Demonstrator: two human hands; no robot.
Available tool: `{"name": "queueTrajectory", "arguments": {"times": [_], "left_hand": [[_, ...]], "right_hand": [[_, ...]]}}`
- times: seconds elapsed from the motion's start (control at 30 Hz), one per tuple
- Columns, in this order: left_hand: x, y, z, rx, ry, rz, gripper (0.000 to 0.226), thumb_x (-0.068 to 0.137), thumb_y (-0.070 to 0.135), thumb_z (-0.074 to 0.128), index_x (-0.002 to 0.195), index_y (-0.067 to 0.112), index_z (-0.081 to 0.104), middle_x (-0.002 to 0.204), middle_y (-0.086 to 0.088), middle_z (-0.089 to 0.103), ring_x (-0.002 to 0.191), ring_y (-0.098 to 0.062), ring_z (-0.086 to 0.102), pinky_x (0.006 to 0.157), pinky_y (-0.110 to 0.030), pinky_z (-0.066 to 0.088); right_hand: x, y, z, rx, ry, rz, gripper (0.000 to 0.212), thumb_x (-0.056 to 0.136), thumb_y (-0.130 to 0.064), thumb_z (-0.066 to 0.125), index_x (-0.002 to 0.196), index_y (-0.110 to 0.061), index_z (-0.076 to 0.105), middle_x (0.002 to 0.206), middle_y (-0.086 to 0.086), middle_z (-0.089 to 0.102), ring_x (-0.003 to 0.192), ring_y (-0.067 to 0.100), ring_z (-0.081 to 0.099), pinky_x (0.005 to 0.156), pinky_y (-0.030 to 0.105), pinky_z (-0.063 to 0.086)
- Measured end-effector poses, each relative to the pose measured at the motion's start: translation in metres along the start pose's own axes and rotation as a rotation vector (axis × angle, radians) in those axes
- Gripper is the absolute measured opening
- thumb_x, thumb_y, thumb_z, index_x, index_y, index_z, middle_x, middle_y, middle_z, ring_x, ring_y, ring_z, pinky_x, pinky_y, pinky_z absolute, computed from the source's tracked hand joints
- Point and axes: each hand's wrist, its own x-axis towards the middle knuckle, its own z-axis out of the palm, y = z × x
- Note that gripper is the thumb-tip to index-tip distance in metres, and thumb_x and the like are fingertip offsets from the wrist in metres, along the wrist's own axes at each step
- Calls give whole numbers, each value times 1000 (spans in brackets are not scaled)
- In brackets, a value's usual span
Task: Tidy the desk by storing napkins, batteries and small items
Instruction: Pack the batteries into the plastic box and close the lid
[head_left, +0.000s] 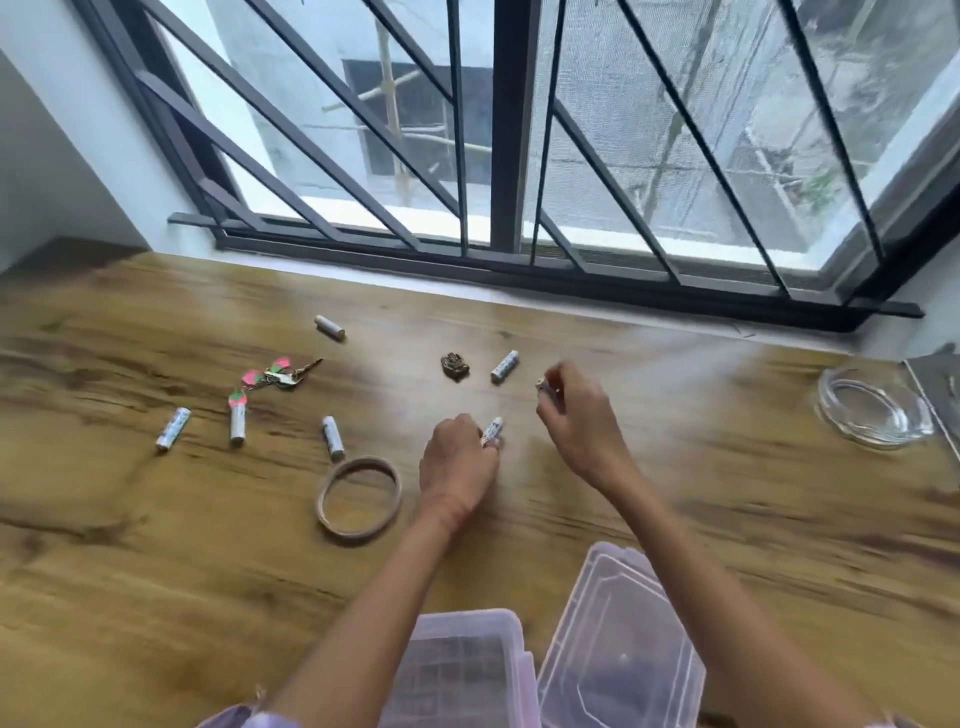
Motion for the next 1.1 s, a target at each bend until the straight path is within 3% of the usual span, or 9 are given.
{"name": "queueTrajectory", "arguments": {"times": [0.07,0.17,0.27,0.4,0.57,0.7,0.8,0.93,1.1], "left_hand": [[-2,-14,-14,-47,65,-21,32,88,30,57,102,2,63,104,-19,65,100,-34,58,79,-35,45],[-8,-37,-35,-102,183,-70,27,89,24,57,100,1,65,99,-19,67,96,-32,59,73,-32,42],[-9,-59,-53,-166,328,-164,24,89,21,58,98,1,66,98,-21,68,97,-35,60,77,-35,44],[-3,-83,-67,-226,507,-324,23,89,21,57,100,3,63,101,-21,67,98,-36,59,77,-35,45],[4,-97,-69,-277,573,-495,25,89,24,56,100,2,63,104,-22,65,100,-37,57,73,-34,42],[9,-101,-67,-286,538,-539,26,89,24,57,98,0,62,107,-24,64,102,-38,57,79,-37,46],[13,-100,-64,-251,489,-560,26,90,26,54,98,2,60,107,-23,63,101,-38,57,77,-37,47],[14,-102,-59,-200,443,-589,28,90,28,52,101,2,58,110,-21,61,101,-37,56,69,-33,40],[19,-103,-60,-136,407,-563,29,87,23,54,103,-1,58,112,-21,61,100,-36,58,67,-31,39]], "right_hand": [[23,0,10,-65,-42,-112,4,89,-4,48,91,-1,51,81,17,56,74,29,48,62,35,36],[53,2,23,-206,-121,-260,7,88,3,46,93,4,52,85,19,56,79,29,51,65,28,32],[73,8,35,-385,-213,-409,15,77,12,56,88,2,52,78,17,58,75,30,56,62,34,42],[86,20,44,-570,-319,-529,12,79,2,60,84,-2,50,74,21,63,80,35,62,72,40,48],[86,21,38,-587,-348,-576,4,83,-2,54,86,0,52,79,22,67,78,36,63,76,43,46],[78,20,32,-548,-350,-580,7,86,-5,52,83,2,52,77,25,65,71,40,62,63,38,41],[66,20,29,-544,-346,-506,9,89,-8,50,87,0,53,84,21,64,77,39,61,58,36,36],[44,24,29,-488,-275,-332,17,89,-11,49,102,-3,56,97,16,66,88,37,60,64,39,45],[15,21,26,-375,-178,-225,21,87,-18,58,105,-6,58,95,16,67,85,38,61,64,39,46]]}}
